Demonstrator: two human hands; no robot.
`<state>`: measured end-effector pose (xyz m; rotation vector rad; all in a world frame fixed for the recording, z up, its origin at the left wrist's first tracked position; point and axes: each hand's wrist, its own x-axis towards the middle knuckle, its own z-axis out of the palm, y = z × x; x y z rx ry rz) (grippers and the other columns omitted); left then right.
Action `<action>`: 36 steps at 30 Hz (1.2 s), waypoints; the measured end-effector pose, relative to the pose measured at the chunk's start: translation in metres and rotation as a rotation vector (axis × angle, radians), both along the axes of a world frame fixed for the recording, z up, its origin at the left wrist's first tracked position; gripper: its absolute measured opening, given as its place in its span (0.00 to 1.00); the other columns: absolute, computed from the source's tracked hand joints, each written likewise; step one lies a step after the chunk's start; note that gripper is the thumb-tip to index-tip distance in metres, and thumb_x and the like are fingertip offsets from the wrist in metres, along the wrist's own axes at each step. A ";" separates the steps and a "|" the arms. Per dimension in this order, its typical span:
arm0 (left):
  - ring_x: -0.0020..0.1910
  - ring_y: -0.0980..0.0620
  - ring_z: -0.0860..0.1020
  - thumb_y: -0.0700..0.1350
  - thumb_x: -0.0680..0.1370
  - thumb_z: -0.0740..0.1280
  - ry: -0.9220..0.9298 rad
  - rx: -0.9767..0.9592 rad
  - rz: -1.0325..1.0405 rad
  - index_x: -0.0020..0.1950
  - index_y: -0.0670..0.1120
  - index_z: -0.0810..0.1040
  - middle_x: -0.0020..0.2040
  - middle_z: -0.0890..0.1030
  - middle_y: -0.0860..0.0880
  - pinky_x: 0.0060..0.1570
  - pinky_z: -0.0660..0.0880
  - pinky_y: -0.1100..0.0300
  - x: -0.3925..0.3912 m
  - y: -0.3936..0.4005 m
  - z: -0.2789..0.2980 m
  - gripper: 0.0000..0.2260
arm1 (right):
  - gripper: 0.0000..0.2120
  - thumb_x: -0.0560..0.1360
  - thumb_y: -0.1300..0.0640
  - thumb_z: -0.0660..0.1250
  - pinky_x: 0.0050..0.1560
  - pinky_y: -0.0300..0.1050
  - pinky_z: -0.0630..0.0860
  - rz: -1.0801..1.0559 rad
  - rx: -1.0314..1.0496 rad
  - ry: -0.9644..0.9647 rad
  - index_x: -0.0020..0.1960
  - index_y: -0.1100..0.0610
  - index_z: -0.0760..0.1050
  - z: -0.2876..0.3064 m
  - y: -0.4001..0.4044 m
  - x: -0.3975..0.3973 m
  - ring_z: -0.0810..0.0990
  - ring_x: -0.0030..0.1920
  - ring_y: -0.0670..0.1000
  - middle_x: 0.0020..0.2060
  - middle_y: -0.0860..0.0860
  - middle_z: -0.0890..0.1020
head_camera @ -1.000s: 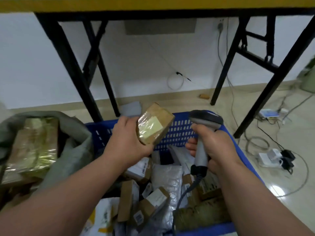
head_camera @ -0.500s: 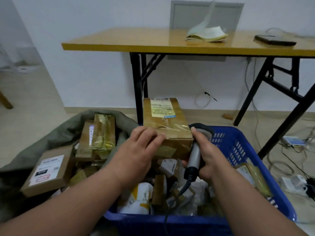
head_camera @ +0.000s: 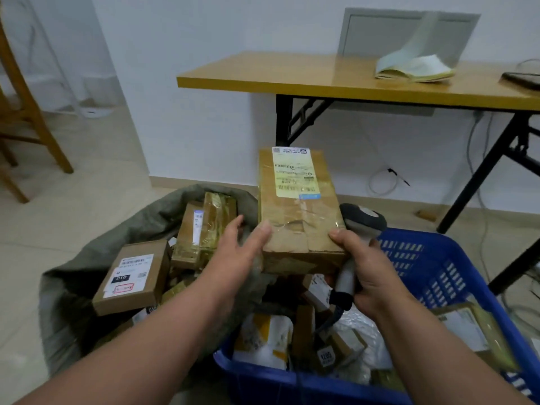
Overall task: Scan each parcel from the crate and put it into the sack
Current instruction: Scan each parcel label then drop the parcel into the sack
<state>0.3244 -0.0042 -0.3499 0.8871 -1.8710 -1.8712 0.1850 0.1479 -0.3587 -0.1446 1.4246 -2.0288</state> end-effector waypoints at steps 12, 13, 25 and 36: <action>0.53 0.43 0.84 0.38 0.65 0.76 0.027 0.491 -0.117 0.65 0.43 0.74 0.55 0.84 0.42 0.49 0.80 0.42 0.016 -0.024 -0.011 0.29 | 0.30 0.64 0.33 0.72 0.54 0.63 0.79 -0.026 0.403 0.294 0.61 0.43 0.68 -0.006 -0.004 0.008 0.80 0.55 0.57 0.54 0.49 0.79; 0.53 0.44 0.84 0.37 0.64 0.76 0.023 0.469 -0.099 0.65 0.44 0.74 0.54 0.85 0.43 0.45 0.81 0.45 0.017 -0.026 -0.011 0.30 | 0.26 0.69 0.37 0.72 0.48 0.59 0.80 -0.070 0.416 0.297 0.62 0.44 0.69 -0.007 -0.003 0.006 0.80 0.52 0.55 0.52 0.49 0.79; 0.54 0.42 0.82 0.30 0.64 0.76 -0.110 0.255 -0.027 0.65 0.49 0.71 0.55 0.84 0.45 0.59 0.76 0.38 0.026 -0.039 -0.014 0.33 | 0.15 0.68 0.55 0.77 0.26 0.45 0.72 0.212 0.011 0.242 0.47 0.60 0.74 0.035 -0.009 0.035 0.73 0.25 0.51 0.29 0.55 0.76; 0.55 0.43 0.82 0.28 0.65 0.75 -0.104 0.250 -0.031 0.66 0.50 0.70 0.56 0.83 0.44 0.59 0.76 0.39 0.027 -0.043 -0.020 0.34 | 0.08 0.74 0.58 0.68 0.26 0.43 0.71 0.275 0.073 0.137 0.45 0.61 0.70 0.034 -0.020 0.040 0.72 0.23 0.51 0.27 0.54 0.74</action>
